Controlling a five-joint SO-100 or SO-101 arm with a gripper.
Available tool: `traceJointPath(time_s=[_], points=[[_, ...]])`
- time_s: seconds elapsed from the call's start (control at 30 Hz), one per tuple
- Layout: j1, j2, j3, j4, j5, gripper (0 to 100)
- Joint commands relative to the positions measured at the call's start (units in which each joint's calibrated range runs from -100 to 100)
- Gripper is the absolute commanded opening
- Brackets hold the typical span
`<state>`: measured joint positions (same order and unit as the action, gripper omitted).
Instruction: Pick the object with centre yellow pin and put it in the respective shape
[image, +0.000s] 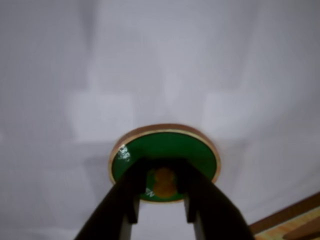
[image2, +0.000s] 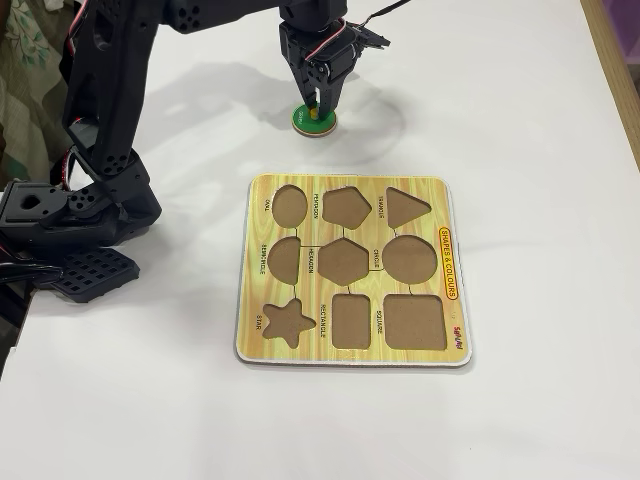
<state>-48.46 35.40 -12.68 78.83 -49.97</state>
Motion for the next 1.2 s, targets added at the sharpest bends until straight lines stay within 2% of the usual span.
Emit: traceJointPath(time_s=[0.0,0.27,0.6,0.77,0.93,1.17], points=[[0.12,0.25,1.35,0.94,0.03,7],[0.21,0.34,1.35,7.77,-0.08,6],[0.21,0.0,1.35,6.82,-0.08,1],[0.21,-0.08,1.26,6.73,-0.08,2],[0.12,-0.17,1.17,6.82,-0.08,11],[-0.08,-0.25,0.27,6.82,-0.08,12]])
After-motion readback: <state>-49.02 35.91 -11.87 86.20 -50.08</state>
